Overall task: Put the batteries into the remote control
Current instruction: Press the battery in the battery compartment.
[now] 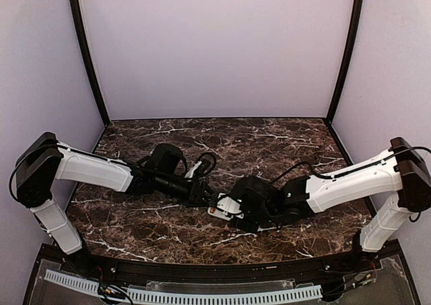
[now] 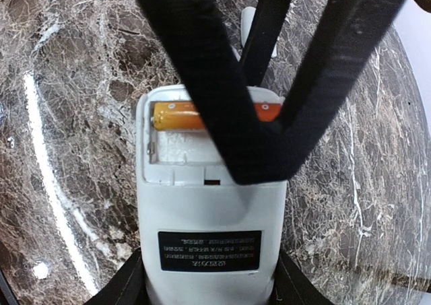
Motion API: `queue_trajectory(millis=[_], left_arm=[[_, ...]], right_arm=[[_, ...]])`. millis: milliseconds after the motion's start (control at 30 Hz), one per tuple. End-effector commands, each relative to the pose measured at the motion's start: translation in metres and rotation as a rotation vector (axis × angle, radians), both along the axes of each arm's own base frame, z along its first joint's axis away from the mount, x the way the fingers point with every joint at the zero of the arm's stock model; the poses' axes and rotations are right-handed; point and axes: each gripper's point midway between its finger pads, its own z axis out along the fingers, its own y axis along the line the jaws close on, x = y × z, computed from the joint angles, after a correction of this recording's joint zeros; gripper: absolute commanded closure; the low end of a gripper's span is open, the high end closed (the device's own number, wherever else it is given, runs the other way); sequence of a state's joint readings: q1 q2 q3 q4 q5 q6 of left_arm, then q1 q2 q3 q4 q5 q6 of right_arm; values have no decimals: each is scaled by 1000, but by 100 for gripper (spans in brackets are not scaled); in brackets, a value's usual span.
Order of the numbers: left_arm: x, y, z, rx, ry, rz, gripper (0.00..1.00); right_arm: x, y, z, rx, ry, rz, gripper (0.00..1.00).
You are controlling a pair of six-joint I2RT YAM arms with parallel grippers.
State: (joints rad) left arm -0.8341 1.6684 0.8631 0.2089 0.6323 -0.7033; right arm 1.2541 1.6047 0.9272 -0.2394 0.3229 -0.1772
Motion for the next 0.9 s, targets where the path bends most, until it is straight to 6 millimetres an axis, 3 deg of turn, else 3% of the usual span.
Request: queue_trajectory(millis=[0, 500, 700, 867], left_arm=[[3, 0, 2, -3, 4, 9, 55], [7, 6, -3, 38, -17, 27, 89], [6, 7, -4, 50, -27, 21, 89], [9, 9, -1, 65, -66, 13, 70]], right_arm=[[4, 5, 25, 68, -55, -13, 79], [10, 0, 39, 99, -103, -46, 83], [11, 0, 44, 115, -110, -48, 84], [5, 2, 39, 106, -84, -17, 85]])
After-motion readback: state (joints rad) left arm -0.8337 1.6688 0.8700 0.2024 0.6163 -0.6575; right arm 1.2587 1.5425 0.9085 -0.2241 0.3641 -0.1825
